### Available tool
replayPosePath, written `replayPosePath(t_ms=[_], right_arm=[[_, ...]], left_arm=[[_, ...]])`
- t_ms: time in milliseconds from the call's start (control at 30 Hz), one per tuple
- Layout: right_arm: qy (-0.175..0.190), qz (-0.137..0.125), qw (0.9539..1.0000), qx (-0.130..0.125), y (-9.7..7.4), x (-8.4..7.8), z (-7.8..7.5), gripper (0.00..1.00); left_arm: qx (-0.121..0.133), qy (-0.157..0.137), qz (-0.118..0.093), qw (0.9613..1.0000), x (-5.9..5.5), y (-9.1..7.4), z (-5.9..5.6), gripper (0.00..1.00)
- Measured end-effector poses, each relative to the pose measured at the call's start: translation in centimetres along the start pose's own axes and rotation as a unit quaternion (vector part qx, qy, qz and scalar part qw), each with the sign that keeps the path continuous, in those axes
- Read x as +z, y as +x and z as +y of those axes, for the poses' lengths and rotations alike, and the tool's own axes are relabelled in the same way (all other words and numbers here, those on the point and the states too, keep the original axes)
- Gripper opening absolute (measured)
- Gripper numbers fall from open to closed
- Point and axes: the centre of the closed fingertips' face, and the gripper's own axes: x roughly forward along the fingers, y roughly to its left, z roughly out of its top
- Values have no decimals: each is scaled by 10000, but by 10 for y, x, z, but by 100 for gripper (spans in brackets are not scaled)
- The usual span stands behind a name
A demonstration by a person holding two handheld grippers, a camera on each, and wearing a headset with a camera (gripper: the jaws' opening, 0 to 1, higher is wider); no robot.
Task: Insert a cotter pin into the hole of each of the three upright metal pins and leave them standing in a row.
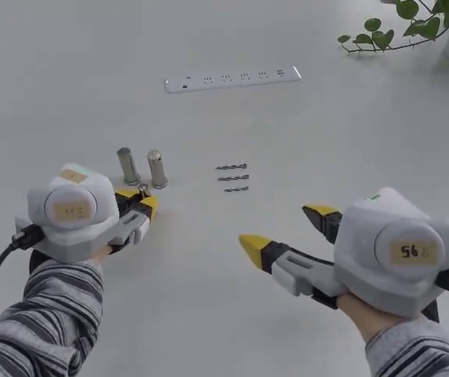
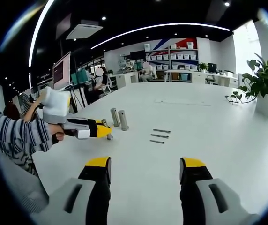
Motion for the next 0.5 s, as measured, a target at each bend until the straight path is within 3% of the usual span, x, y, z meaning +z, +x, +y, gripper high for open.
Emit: replayPosePath(t_ms=[233,500], right_arm=[[37,44,10000,-3,-4,-3,4,54],[56,90,9999,-56,-9,-8,4,54]], left_arm=[[-210,5,15,9998,-5,-7,-28,5],[-332,-73,44,9994,-12,-11,-45,5]])
